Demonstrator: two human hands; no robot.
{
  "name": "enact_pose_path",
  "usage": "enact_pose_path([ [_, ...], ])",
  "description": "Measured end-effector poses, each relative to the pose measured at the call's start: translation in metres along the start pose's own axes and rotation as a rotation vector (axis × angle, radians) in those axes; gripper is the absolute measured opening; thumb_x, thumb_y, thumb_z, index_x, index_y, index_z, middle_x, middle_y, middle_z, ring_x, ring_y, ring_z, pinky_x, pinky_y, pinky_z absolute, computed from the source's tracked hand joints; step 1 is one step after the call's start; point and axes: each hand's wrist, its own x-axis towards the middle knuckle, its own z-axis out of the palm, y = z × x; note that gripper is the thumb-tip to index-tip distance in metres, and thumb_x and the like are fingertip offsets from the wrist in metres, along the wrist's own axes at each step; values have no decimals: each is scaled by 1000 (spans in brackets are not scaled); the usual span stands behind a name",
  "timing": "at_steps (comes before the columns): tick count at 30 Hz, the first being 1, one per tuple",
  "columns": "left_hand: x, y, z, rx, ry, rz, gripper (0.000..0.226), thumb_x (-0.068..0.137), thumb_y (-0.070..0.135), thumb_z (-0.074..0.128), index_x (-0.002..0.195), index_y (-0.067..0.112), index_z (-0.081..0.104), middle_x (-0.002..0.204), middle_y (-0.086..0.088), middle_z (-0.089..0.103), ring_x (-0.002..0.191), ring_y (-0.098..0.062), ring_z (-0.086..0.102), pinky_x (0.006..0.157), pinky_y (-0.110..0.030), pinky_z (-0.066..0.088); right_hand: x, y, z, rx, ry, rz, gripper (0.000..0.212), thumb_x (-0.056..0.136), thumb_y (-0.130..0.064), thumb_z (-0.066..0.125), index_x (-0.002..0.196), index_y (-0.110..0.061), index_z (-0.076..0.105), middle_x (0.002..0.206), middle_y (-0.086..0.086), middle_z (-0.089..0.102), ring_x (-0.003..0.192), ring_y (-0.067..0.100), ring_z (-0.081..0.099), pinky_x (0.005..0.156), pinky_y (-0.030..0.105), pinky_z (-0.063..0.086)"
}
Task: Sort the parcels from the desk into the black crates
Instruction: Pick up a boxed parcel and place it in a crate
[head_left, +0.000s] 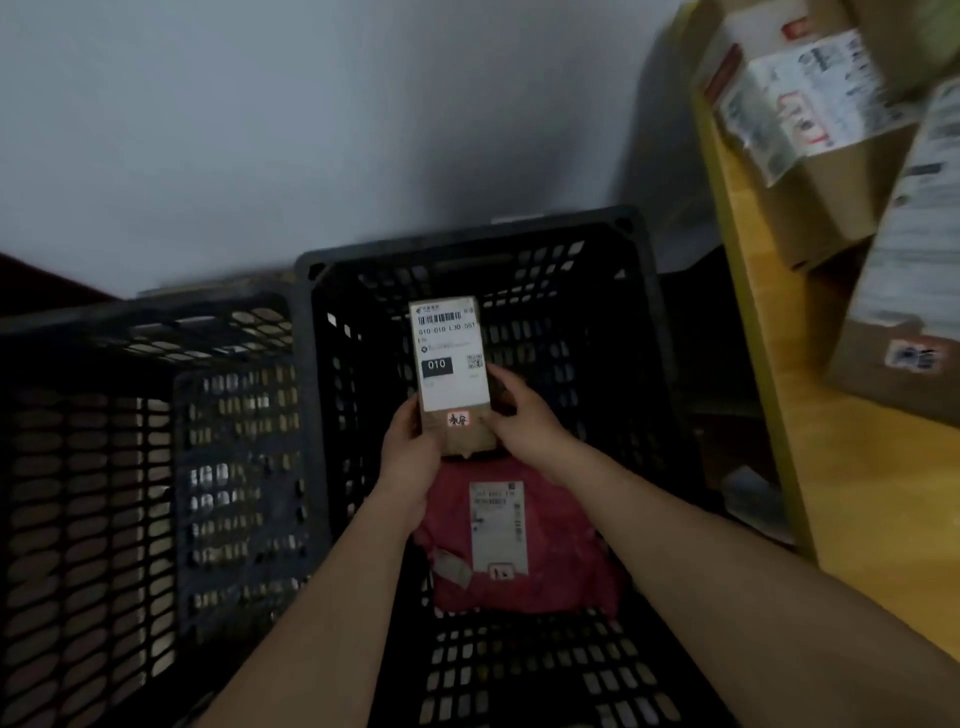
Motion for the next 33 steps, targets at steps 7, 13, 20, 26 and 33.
enact_pose_path([
  [7,40,-17,4,27,100,61,65,92,-11,47,136,37,45,110,2,68,93,-17,66,83,-39,57,43,24,18,23,-38,1,72,96,3,52,152,-37,30,152,0,41,138,14,40,110,30,41],
  [13,55,-40,1,70,225,82,61,94,-4,52,147,25,40,129,4,58,104,-13,62,93,-39,56,55,32,29,-20,-26,23,63,94,8,52,147,-25,44,145,6,50,130,17,48,91,19,44],
  [20,35,-39,-4,234,210,109,57,100,9,53,151,21,32,114,16,42,94,6,45,79,-16,40,35,26,30,-131,-96,92,63,96,9,42,152,-20,35,149,7,45,135,20,43,98,15,34],
  [26,-2,-13,-6,358,94,202,50,96,2,56,125,38,37,99,26,50,87,12,49,76,-8,43,-5,-9,7,-207,-52,82,77,97,1,51,157,-31,15,156,3,36,134,17,43,95,13,36],
  [33,-74,41,-1,1101,-74,300,85,95,22,50,155,26,-11,163,-3,-12,150,-31,-7,122,-50,5,-81,-73,-28,-615,11,42,107,87,-27,74,155,-42,-7,165,7,-4,151,31,2,121,49,16],
])
